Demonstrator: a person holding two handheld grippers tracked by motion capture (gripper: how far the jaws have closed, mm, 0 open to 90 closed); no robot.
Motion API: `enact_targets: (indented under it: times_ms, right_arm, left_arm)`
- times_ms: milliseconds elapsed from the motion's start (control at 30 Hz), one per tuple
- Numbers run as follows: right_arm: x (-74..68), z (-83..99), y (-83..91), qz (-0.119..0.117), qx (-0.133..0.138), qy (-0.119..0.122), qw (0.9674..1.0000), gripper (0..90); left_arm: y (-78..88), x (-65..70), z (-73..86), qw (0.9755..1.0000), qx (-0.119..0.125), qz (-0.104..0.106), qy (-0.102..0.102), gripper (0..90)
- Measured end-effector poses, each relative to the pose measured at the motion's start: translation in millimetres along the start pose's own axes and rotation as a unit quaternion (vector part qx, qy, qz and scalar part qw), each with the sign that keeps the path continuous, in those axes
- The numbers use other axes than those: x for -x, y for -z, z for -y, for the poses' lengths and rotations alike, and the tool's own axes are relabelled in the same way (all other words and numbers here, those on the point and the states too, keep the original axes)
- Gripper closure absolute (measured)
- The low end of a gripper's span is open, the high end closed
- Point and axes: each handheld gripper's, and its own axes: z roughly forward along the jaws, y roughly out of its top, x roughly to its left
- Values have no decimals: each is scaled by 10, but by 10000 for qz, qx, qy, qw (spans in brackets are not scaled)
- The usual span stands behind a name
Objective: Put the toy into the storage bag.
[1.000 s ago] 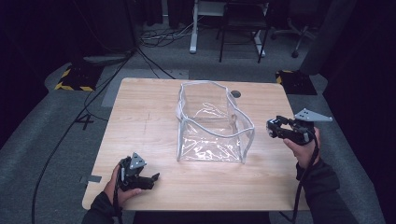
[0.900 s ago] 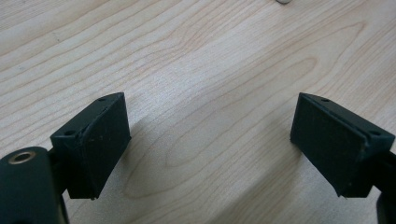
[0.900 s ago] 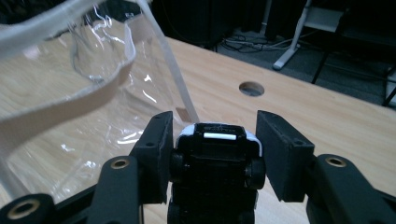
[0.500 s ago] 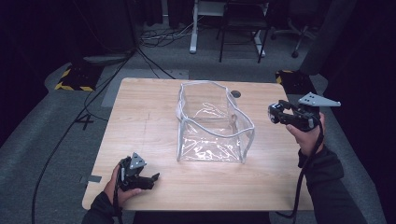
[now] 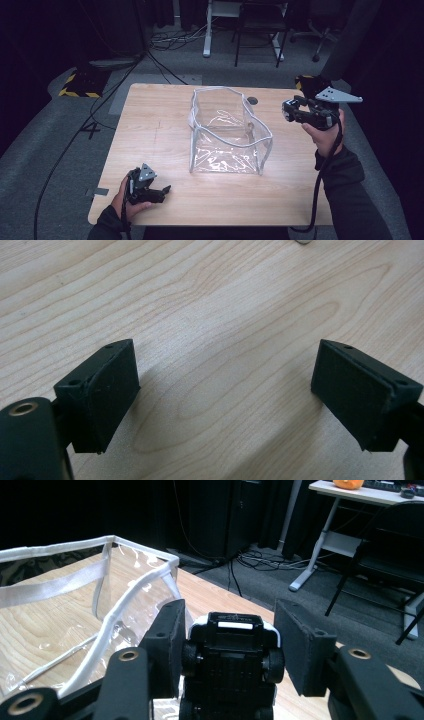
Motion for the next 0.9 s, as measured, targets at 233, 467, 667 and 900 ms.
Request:
enact_targets:
  times_ms: [233, 467, 667, 900]
  right_arm:
    - [-77, -150, -23, 0, 52, 141, 9999, 484]
    - [-129, -258, -35, -35, 119, 253, 9996, 484]
    - [-156, -309, -96, -79, 123, 309, 9994, 484]
    - [-224, -417, -140, -199, 186, 323, 9991, 484]
  left_arm:
    - [-1, 0, 1, 10000, 11, 4, 1, 121]
    - [-1, 0, 0, 10000, 5, -3, 1, 121]
    - [0, 0, 0, 10000, -1, -1, 1, 122]
    - [0, 0, 0, 10000, 1, -2, 1, 122]
